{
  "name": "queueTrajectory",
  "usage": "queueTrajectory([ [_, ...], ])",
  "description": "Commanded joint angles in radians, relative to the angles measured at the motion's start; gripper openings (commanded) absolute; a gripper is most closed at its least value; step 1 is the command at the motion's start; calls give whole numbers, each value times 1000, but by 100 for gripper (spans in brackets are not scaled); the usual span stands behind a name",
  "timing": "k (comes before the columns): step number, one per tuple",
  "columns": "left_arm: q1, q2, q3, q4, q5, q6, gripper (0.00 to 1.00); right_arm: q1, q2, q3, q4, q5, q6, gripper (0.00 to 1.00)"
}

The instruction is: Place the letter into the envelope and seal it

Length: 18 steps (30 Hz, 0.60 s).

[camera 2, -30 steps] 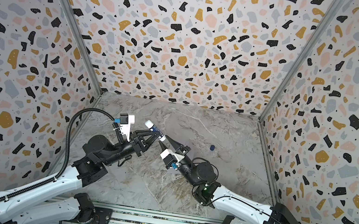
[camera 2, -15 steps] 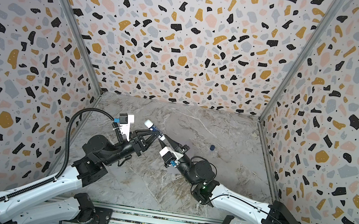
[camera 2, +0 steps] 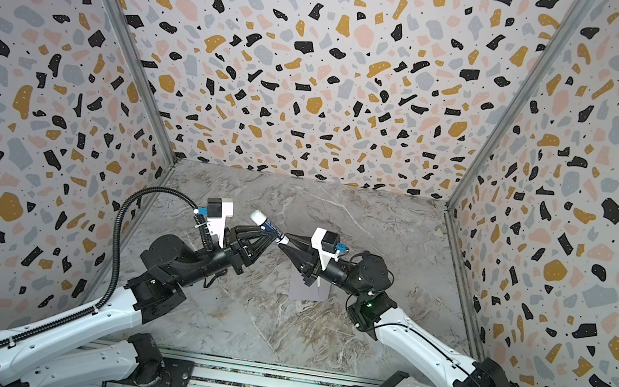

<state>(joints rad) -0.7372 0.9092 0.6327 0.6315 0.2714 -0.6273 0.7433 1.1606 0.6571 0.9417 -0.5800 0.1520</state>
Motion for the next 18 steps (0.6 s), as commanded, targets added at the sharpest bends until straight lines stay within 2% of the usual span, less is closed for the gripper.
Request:
queueTrajectory([
  [1, 6, -23, -8, 45, -37, 34, 0, -4, -24, 48, 15, -30, 42, 29],
  [3, 7, -25, 8, -11, -62, 37, 0, -4, -59, 43, -25, 33, -4, 40],
  [6, 7, -26, 28, -97, -89, 57, 0, -5, -128, 63, -189, 189, -75, 54],
  [8, 6, -28, 43, -163, -107, 81, 0, -12, -160, 99, -332, 314, -79, 60],
  [11, 6, -39, 42, -202, -119, 103, 0, -63, -162, 173, -572, 424, -49, 65],
  [14, 6, -56, 27, -200, -126, 104, 0, -158, -99, 270, -796, 452, 38, 66],
  [18, 6, -68, 24, -215, -125, 107, 0, -272, 28, 378, -994, 400, 98, 66],
])
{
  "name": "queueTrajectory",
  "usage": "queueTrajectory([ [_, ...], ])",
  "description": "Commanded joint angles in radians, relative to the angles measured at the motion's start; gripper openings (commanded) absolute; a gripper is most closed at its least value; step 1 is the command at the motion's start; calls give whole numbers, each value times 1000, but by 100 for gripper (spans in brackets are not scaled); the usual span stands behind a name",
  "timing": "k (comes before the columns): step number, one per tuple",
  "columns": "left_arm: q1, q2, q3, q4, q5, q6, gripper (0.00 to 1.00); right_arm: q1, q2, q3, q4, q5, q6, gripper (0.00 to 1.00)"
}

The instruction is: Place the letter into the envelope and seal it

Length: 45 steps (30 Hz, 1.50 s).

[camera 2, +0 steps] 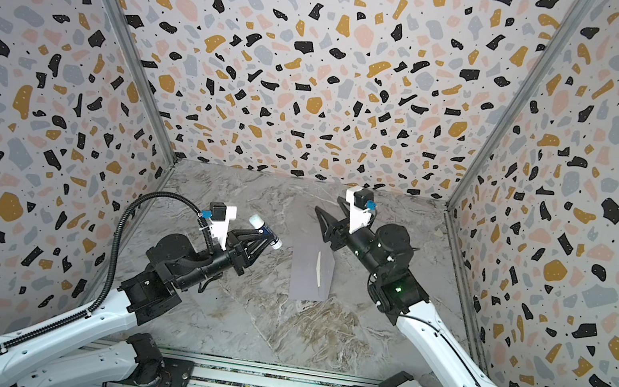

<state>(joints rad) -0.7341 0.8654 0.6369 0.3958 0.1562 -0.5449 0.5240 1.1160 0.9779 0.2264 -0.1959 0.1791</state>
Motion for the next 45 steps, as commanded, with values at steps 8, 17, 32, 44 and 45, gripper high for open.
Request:
queueTrajectory([
  [8, 3, -32, 27, -20, -12, 48, 0, -113, 385, 246, -529, -43, 70, 66],
  [17, 3, -34, 23, -25, -8, 57, 0, -117, 721, 498, -751, -26, 43, 56],
  [32, 3, -26, 16, -28, -11, 76, 0, -116, 954, 610, -852, -9, 62, 37],
  [44, 3, -32, 4, -25, -11, 72, 0, -116, 916, 546, -783, -146, 143, 0],
  [45, 3, -34, 4, -24, -11, 71, 0, -118, 898, 536, -764, -165, 161, 0],
])
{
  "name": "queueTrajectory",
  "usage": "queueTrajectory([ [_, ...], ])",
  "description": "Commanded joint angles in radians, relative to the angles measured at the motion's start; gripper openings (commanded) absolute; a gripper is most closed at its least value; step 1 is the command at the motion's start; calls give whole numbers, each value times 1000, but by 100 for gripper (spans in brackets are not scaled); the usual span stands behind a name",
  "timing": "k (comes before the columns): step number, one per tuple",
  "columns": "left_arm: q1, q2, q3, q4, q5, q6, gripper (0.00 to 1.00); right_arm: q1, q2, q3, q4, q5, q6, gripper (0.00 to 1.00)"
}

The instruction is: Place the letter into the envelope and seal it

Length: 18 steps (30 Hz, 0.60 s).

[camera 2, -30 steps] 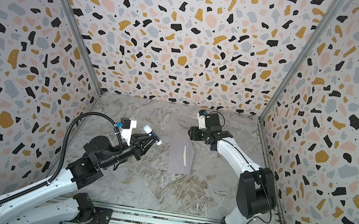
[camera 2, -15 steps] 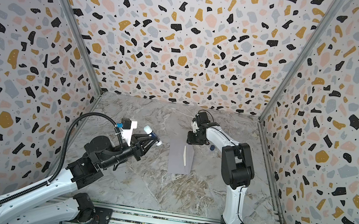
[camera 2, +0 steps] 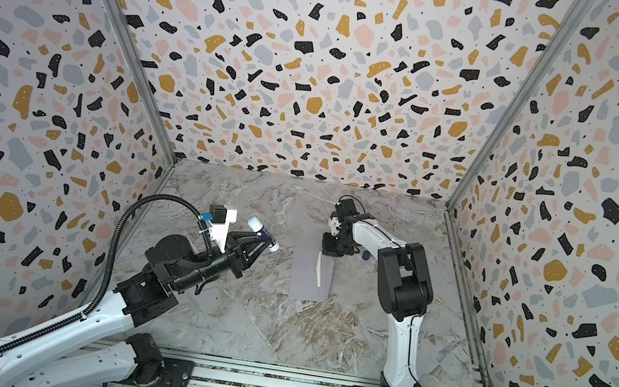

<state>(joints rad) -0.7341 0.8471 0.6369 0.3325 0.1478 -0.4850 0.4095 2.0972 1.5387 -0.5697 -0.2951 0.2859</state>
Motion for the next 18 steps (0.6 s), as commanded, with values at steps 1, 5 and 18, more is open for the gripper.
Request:
queueTrajectory([
  [1, 4, -17, 4, 39, -3, 11, 0, -3, -97, -34, 55, -82, 72, 0],
  [5, 4, -25, 2, 40, -3, 7, 0, -5, -181, -94, 189, -165, 189, 0],
  [18, 3, -45, 0, 40, -1, -2, 0, 19, -611, -673, 1084, -7, 931, 0],
])
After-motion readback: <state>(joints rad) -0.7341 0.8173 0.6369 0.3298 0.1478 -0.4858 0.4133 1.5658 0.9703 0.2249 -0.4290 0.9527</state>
